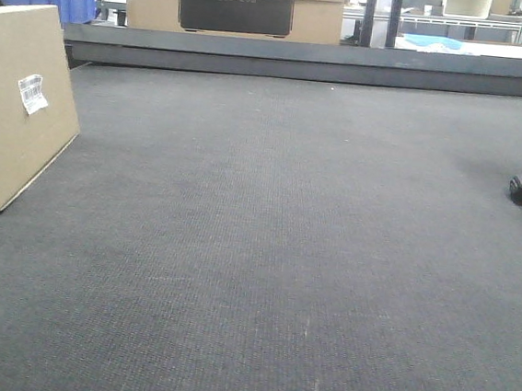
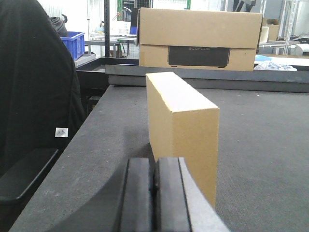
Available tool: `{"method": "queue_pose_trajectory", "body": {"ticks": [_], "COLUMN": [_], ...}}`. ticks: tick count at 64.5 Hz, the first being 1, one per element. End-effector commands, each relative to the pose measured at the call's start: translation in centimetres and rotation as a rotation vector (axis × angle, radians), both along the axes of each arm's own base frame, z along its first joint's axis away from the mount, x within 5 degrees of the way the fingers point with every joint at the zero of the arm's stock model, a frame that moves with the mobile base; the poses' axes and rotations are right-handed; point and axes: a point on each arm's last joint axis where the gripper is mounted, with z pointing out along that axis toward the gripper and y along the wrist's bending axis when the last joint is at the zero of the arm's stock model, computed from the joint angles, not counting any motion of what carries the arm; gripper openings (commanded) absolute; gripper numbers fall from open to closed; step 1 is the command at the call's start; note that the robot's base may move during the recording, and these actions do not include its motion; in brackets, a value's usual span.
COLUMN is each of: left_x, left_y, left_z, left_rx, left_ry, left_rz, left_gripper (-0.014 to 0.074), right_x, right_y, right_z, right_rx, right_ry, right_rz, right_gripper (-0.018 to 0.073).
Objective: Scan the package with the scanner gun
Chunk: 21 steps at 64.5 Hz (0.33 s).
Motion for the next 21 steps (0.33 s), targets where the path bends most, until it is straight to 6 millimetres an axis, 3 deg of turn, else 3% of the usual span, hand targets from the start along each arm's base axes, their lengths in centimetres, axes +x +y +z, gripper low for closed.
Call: {"method": "queue_pose_trajectory", "body": {"ticks": [1,21], "left_x": [-0.07,-0.07], "left_y": [-0.04,-0.04], "left_z": [0.23,0.23], "left_rx": [-0.012,-0.012], "left_ry": [-0.022,-0.022], "left_rz": [-0.007,-0.007], "left_gripper": [-0.0111,-0.0111], "right_x": [-0.04,-0.04], "right_y": [-0.02,-0.02], "right_z": [0.25,0.25], "right_rx": [-0.005,-0.005], "right_ry": [-0.026,-0.026], "right_rz": [-0.002,-0.002], "right_gripper": [-0.0162,-0.0162]}}
